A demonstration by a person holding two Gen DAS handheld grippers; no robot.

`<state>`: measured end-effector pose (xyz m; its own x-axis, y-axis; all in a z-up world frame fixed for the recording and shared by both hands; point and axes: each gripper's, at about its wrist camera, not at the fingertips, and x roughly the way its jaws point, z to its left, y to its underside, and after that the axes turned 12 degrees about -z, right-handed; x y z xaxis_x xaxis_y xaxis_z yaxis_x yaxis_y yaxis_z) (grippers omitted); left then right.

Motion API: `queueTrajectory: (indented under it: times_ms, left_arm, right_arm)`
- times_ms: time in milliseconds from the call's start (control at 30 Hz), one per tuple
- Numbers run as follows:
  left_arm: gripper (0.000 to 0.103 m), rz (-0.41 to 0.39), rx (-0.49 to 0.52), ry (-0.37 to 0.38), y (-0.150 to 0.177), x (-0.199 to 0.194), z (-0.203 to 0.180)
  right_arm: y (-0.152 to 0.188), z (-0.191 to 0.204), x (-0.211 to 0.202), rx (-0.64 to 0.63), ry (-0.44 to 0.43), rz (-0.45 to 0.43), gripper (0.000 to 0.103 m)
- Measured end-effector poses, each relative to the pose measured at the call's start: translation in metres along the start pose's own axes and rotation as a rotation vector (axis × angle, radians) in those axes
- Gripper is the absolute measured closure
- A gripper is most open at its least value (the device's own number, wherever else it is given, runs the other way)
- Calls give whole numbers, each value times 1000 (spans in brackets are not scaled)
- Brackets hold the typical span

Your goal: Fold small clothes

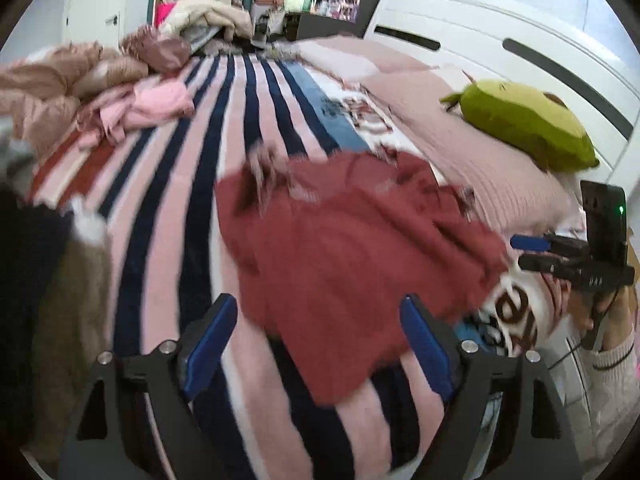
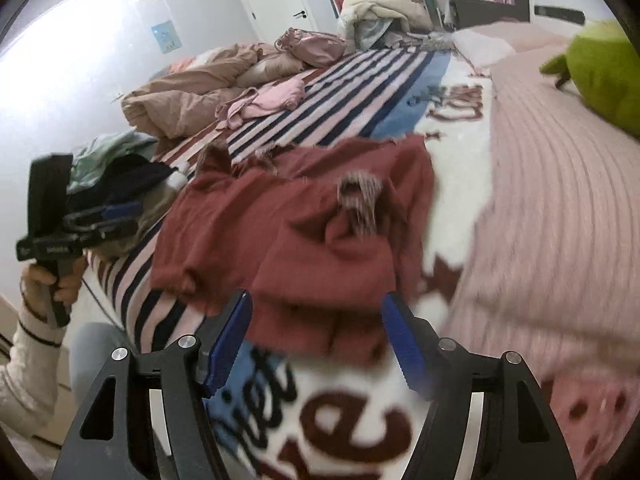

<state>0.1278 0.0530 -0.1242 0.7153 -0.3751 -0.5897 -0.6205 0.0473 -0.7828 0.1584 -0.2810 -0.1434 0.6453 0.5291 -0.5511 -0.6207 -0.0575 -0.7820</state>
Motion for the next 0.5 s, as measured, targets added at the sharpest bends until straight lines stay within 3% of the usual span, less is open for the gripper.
queueTrajectory:
  times_ms: [167,233,300,367,400,467,500]
  left_arm:
    - [22,60,-31,26,43,25,-8]
    - [23,59,-51,36,48,36,-10]
    - [33,50,-62,17,50,44,-12]
    - [56,38,-62,-4,47,46,-14]
    - [63,33,-66,-8,45,45,-14]
    - [97,30,-55,-6,40,43,-15]
    - [99,31,-38,-18,37,41,-17]
  right_arm:
    - [26,-1,14,3,32,55,40]
    - [27,-1,19,-6,49,24,42]
    - [24,0,22,4,13,3,44]
    - [18,-1,28,47,-19,6,44]
    - [15,-2,32,50,-8,17,43]
    - [10,0,40,26,-3,30,43]
    - [9,0,43,25,-5,34,43]
